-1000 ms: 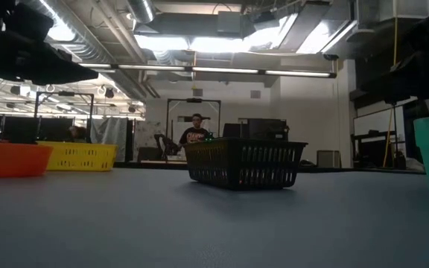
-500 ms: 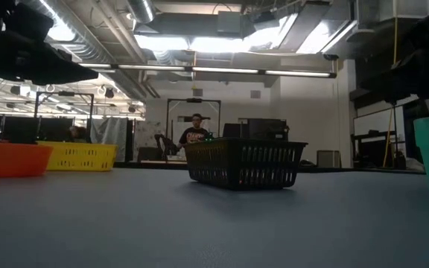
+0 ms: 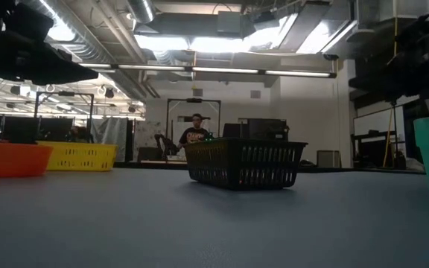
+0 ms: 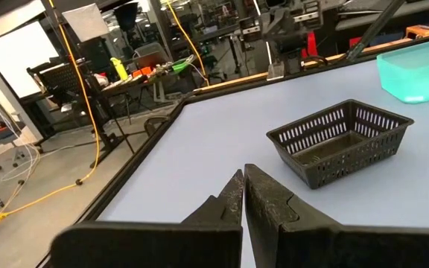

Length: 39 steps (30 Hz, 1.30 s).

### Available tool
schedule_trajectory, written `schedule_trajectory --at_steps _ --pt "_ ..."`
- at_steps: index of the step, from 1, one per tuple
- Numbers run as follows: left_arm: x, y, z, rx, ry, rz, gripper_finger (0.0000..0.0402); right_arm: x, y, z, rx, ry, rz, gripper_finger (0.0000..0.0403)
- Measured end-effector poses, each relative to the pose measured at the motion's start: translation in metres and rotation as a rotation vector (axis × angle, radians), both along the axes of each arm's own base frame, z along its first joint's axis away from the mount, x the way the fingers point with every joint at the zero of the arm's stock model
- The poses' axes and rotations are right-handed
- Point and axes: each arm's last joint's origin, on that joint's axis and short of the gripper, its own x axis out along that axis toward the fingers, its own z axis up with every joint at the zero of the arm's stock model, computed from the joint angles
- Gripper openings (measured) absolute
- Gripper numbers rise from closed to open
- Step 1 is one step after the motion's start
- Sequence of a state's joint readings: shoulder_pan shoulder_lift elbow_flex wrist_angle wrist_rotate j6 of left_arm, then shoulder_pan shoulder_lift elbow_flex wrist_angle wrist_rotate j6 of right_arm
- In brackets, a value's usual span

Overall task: Sort Halloween decoration
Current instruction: Return to Home Position

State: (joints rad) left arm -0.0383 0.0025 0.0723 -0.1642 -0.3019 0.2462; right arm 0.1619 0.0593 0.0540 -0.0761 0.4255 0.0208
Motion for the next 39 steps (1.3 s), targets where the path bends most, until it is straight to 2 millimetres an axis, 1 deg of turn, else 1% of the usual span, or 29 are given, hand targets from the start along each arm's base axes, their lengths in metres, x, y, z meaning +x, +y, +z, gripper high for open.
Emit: schedule_trajectory --at_steps 7,26,28,30,36,39 --pt "0.0 0.0 0.0 0.0 0.0 0.0 0.0 -0.0039 -0.0024 0.0044 0.009 -0.059 -0.018 0.0005" --pt "0.0 0.0 0.0 0.0 0.0 0.002 0.0 -0.0038 -0.0023 0.0041 0.009 -0.058 -0.019 0.0005" --pt "0.0 0.0 0.0 0.0 0.0 0.002 0.0 -0.0028 -0.0022 0.0041 0.014 -0.091 -0.019 0.0005" --pt "0.0 0.0001 0.0 0.0 0.0 0.003 0.0 -0.0009 -0.0019 0.0022 0.024 -0.159 -0.019 0.0005" --pt "0.0 0.0001 0.0 0.0 0.0 0.004 0.0 -0.0009 -0.0019 0.0022 0.016 -0.156 -0.017 0.0005" --pt "0.0 0.0001 0.0 0.0 0.0 0.004 0.0 -0.0006 -0.0006 0.002 -0.015 -0.144 0.03 0.0005"
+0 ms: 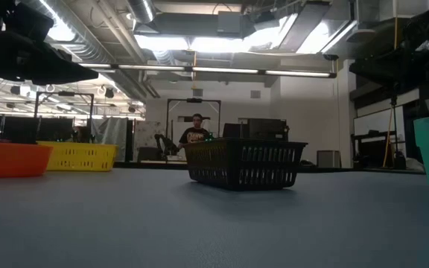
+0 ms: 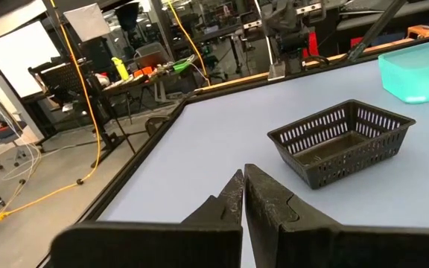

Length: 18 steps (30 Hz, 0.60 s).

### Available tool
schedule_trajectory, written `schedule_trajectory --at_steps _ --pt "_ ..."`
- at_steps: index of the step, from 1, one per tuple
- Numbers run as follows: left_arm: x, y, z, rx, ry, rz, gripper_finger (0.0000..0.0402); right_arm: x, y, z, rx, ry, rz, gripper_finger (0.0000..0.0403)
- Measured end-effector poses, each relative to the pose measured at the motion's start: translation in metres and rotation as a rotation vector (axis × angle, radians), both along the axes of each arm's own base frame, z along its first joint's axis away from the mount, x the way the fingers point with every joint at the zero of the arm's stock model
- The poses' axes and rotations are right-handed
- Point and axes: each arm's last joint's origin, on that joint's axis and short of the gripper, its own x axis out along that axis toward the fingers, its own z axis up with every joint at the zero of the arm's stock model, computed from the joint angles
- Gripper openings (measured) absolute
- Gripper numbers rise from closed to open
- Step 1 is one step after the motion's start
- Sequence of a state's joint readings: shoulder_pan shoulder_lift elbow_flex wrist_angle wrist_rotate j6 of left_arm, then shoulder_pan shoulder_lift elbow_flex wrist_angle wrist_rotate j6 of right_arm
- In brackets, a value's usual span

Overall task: Sort Halloween decoration
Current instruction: Return to Home Position

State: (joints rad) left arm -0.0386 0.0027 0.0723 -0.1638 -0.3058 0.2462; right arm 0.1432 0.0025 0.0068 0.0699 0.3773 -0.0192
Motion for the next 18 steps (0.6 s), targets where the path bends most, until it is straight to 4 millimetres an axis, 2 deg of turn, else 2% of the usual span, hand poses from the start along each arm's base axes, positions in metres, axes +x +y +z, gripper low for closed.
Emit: schedule_trajectory --at_steps 10,18 --pt "0.0 0.0 0.0 0.0 0.0 0.0 0.0 0.0009 0.0096 -0.0048 -0.146 0.056 0.353 0.0005" --pt "0.0 0.0 0.0 0.0 0.0 0.0 0.0 0.0017 -0.0003 -0.0049 -0.14 0.063 0.264 0.0005"
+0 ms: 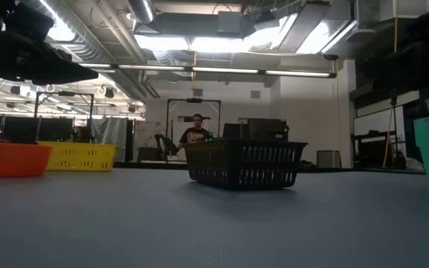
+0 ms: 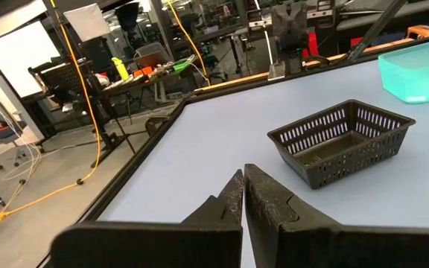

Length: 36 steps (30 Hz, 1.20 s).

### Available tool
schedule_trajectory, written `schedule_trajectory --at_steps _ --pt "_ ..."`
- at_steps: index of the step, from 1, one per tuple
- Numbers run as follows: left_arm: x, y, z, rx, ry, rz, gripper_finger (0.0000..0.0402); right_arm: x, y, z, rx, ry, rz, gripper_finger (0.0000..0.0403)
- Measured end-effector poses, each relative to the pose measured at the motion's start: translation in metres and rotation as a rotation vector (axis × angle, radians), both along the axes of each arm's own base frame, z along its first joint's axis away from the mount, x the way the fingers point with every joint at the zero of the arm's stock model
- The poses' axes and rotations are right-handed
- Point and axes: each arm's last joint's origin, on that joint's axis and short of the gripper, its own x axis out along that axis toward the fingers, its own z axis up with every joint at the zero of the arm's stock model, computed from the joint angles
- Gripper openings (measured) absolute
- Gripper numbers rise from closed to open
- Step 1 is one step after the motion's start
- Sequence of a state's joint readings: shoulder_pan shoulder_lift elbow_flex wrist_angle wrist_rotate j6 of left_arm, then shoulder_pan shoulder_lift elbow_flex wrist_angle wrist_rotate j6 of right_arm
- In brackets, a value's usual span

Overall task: Sort Halloween decoration
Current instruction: Return to Home Position

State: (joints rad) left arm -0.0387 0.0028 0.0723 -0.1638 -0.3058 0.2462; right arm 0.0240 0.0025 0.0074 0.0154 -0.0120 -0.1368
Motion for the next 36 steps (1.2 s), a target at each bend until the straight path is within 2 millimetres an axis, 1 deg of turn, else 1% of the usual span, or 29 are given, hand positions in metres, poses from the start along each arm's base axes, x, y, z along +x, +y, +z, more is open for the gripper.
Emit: schedule_trajectory --at_steps 6,27,36 --pt "0.0 0.0 0.0 0.0 0.0 0.0 0.0 0.0 -0.0058 0.0 0.0 0.0 -0.061 0.0005" --pt "0.0 0.0 0.0 0.004 0.001 0.0 0.0 0.0 -0.0056 -0.0001 0.001 0.0 -0.058 0.0005" --pt "0.0 -0.0002 0.0 -0.166 -0.044 0.006 0.0 0.0 -0.0056 -0.0001 0.001 0.0 -0.059 0.0005"
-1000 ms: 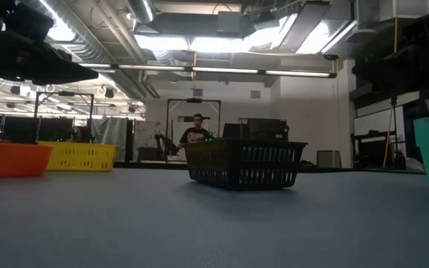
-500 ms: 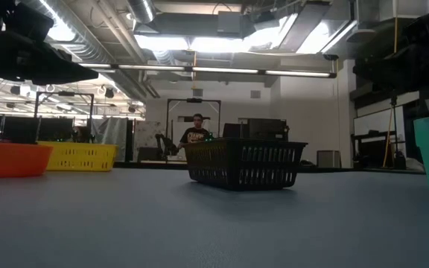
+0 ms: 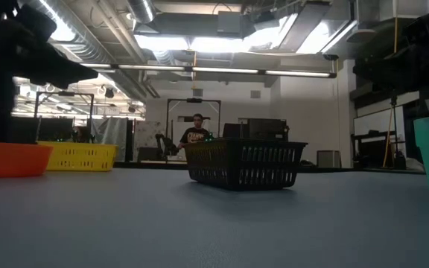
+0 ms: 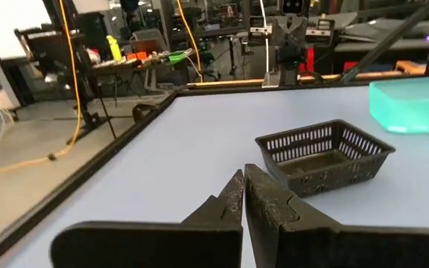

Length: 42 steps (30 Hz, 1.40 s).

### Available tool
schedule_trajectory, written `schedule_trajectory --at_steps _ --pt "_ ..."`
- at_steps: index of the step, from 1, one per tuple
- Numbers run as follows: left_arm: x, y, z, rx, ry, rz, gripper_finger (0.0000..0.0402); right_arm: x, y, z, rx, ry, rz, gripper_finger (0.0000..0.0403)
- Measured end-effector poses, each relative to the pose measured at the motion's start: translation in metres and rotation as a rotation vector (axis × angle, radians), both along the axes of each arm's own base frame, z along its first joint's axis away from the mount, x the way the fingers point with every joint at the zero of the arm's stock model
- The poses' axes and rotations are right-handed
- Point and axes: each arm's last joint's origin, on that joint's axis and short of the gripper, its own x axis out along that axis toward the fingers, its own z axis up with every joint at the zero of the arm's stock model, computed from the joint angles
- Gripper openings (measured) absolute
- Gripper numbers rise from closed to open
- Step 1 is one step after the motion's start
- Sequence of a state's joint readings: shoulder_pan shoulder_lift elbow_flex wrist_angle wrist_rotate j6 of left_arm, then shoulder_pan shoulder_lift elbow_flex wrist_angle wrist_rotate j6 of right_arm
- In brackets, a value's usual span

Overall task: Sort Halloween decoration
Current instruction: Return to Home Position

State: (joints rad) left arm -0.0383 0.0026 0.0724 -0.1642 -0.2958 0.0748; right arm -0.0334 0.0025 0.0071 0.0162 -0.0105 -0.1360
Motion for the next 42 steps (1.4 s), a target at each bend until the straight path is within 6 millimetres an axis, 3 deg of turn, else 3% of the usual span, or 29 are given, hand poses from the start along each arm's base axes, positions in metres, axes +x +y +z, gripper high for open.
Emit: schedule_trajectory --at_steps 14,22,25,42 --pt "0.0005 -0.0024 -0.0004 -0.021 0.0 -0.084 0.0 0.0 0.0 0.0 0.0 0.0 0.001 0.0005" --pt "0.0034 -0.007 -0.0021 -0.031 -0.053 -0.238 0.0 0.0 0.0 0.0 0.0 0.0 0.001 0.0005" --pt "0.0059 -0.007 -0.0047 -0.017 -0.117 -0.238 0.0 0.0 0.0 0.0 0.0 0.0 0.001 0.0005" --pt "0.0062 -0.007 -0.0049 -0.006 -0.111 -0.236 0.0 0.0 0.0001 0.0 0.0 0.0 0.001 0.0005"
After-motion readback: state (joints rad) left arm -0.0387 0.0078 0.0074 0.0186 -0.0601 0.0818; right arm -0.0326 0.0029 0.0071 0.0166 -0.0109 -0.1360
